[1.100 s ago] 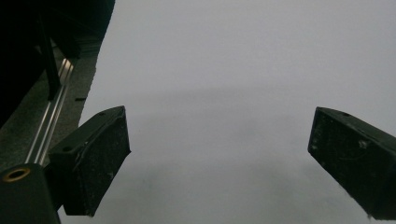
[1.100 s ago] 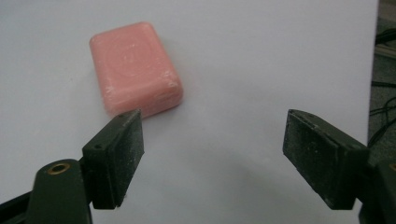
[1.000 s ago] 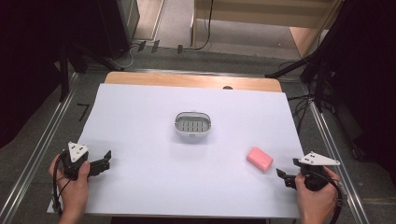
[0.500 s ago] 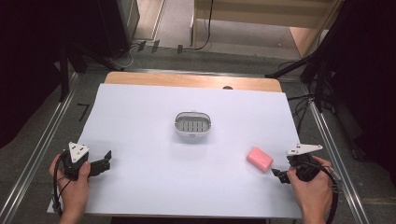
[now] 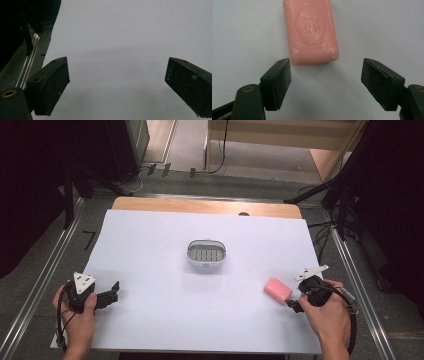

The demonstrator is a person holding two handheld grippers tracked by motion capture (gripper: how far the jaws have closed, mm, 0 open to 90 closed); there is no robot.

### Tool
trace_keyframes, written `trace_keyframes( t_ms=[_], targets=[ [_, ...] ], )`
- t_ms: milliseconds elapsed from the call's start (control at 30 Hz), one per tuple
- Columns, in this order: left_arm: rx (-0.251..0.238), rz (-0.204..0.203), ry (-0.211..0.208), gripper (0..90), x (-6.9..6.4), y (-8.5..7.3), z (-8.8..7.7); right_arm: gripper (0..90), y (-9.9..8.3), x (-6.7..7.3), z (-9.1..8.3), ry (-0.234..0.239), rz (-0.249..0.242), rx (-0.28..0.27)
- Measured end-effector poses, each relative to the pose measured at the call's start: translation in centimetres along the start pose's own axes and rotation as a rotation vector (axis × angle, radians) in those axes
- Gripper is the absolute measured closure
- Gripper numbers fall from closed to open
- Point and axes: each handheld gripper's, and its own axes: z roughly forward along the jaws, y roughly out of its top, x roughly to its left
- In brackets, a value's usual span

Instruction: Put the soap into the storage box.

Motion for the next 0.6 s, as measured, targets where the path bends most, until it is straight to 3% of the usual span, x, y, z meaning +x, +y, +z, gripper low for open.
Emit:
trace_keyframes(
  t_ms=[167, 600],
  targets=[
    [0.001, -0.001, -0.002, 6.0, 0.0, 0.0, 0.0, 24.8, 1.2, 0.3, 0.5, 0.03, -0.024, 0.042],
    [0.003, 0.003, -0.001, 6.0, 0.0, 0.0, 0.0, 26.0, 3.2, 0.8, 2.2, 0.057, -0.052, 0.08]
  ],
)
